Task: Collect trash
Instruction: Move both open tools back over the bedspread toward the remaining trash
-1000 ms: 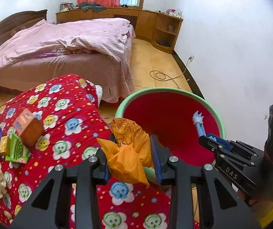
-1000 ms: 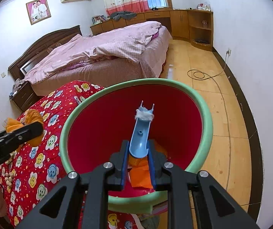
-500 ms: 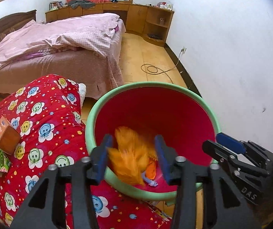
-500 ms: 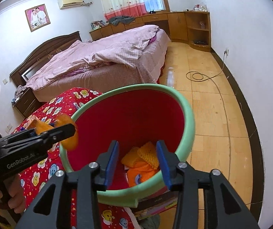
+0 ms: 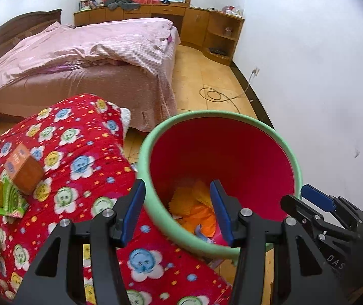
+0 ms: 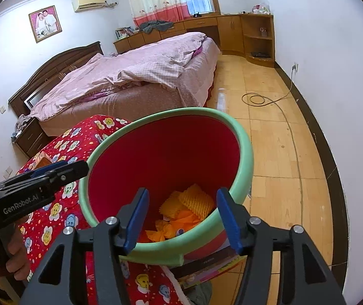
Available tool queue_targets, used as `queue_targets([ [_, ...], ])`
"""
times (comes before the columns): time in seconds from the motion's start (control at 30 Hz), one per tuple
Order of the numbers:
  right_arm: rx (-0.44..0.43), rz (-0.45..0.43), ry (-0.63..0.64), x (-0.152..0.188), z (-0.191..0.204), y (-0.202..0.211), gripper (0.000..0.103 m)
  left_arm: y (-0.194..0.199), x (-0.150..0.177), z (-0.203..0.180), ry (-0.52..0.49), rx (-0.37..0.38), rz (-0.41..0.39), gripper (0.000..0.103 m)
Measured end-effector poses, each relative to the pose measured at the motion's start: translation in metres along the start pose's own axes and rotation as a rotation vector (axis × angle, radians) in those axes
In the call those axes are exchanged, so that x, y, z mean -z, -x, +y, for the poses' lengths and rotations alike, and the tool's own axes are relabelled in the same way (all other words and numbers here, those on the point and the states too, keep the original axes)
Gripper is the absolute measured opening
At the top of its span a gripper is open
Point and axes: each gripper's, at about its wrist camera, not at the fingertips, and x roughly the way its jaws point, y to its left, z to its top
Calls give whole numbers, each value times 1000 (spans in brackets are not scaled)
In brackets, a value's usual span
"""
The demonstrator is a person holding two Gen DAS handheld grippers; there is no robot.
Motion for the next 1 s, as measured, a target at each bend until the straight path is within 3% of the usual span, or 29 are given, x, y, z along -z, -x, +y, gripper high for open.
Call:
queue_targets([
  [0.67, -72, -26, 60, 16, 76, 21, 80, 69, 38, 90, 132, -122, -43, 53],
  [1.0, -128, -7, 53, 25, 121, 14, 82, 95, 58, 161, 217, -207, -54, 53],
])
